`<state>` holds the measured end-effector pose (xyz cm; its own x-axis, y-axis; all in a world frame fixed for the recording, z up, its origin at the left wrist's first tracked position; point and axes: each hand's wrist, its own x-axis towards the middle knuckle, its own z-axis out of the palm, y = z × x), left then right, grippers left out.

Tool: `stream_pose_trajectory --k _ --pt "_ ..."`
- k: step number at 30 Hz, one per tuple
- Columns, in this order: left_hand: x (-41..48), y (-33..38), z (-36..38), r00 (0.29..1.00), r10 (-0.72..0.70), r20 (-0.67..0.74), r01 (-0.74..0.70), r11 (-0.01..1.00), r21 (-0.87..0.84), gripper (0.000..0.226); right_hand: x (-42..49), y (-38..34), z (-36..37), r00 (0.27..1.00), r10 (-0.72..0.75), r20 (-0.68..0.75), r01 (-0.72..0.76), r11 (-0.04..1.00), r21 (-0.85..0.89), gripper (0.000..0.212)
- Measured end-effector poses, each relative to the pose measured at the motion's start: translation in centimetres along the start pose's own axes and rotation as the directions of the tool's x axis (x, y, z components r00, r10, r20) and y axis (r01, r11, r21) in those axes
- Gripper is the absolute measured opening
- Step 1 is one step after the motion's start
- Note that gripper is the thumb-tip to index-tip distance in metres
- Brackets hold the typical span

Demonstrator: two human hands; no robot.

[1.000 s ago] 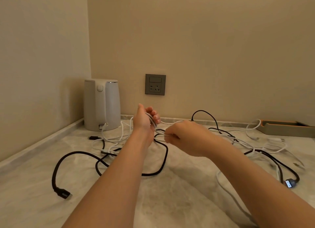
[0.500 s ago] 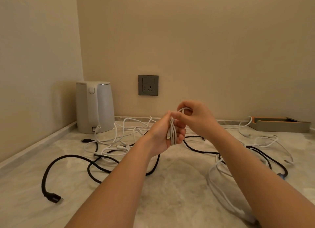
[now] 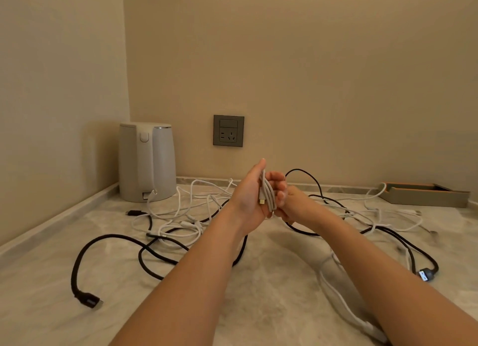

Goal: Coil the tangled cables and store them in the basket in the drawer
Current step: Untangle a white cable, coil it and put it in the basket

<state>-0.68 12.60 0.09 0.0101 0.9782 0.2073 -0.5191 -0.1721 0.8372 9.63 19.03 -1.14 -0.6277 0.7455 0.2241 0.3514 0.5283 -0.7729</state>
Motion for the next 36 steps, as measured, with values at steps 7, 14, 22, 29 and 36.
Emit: stream_pose_trajectory --k 7,14,22,29,36 --pt "-0.1 2.0 -2.3 0.966 0.141 -0.218 -0.171 0.977 -0.125 0.044 -1.7 -3.2 0.6 0.962 0.106 0.251 0.048 0.839 -0.541 0.044" --pt "0.0 2.3 -3.4 0.935 0.117 -0.334 -0.158 0.982 -0.1 0.047 -3.5 -6.2 0.8 0.962 0.036 0.27 0.204 0.562 -0.802 0.031" --pt "-0.1 1.9 -2.6 0.906 0.175 -0.385 -0.179 0.984 0.025 0.046 -4.0 -6.8 0.2 0.949 -0.247 0.197 0.302 0.522 -0.798 0.039" --pt "-0.8 0.9 -1.9 0.988 0.015 -0.152 0.049 0.911 0.409 0.05 -2.4 -4.9 0.3 0.88 -0.463 -0.105 0.329 0.755 -0.568 0.019" --pt "-0.8 0.9 -1.8 0.976 -0.214 0.038 0.184 0.904 0.387 0.085 -1.2 -2.7 -1.3 0.952 -0.28 -0.128 0.255 0.95 -0.183 0.03"
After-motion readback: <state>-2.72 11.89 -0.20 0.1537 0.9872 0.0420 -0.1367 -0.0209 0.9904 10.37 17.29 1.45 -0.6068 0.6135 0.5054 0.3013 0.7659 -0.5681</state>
